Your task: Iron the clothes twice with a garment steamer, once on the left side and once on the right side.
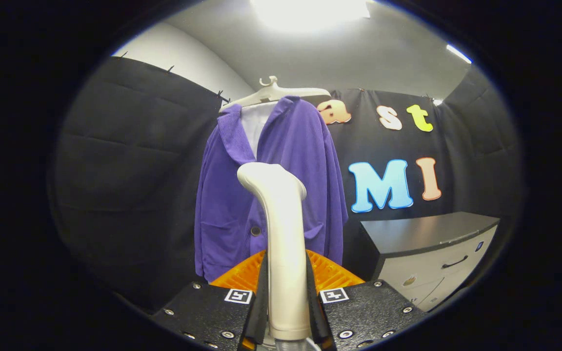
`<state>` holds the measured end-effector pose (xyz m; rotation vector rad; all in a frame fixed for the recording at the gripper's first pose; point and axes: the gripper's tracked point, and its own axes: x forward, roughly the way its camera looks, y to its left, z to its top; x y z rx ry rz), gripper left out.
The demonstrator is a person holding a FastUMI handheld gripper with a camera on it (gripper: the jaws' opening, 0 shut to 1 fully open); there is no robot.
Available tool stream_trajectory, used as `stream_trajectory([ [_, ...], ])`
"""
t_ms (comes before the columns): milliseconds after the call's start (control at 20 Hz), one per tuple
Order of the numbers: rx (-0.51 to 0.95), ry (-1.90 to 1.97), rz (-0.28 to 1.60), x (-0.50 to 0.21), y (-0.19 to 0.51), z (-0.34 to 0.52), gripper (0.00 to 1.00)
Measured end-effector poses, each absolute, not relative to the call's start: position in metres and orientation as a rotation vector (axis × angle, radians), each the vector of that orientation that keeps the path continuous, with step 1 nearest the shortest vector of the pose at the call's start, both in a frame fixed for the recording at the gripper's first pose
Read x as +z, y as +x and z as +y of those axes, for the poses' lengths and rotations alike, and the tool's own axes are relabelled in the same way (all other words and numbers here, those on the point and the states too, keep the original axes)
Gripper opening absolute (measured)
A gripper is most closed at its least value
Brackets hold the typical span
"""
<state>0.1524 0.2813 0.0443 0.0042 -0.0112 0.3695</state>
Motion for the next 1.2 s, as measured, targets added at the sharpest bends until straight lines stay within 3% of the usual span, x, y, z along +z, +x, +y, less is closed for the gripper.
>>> stream_trajectory([
  [600, 0.468, 0.053, -0.232, 0.181, 0.168, 0.375, 0.36],
  [950, 0.476, 0.035, -0.257, 0.204, 0.194, 0.432, 0.36],
  [1200, 0.482, -0.025, -0.208, 0.177, 0.208, 0.461, 0.36],
])
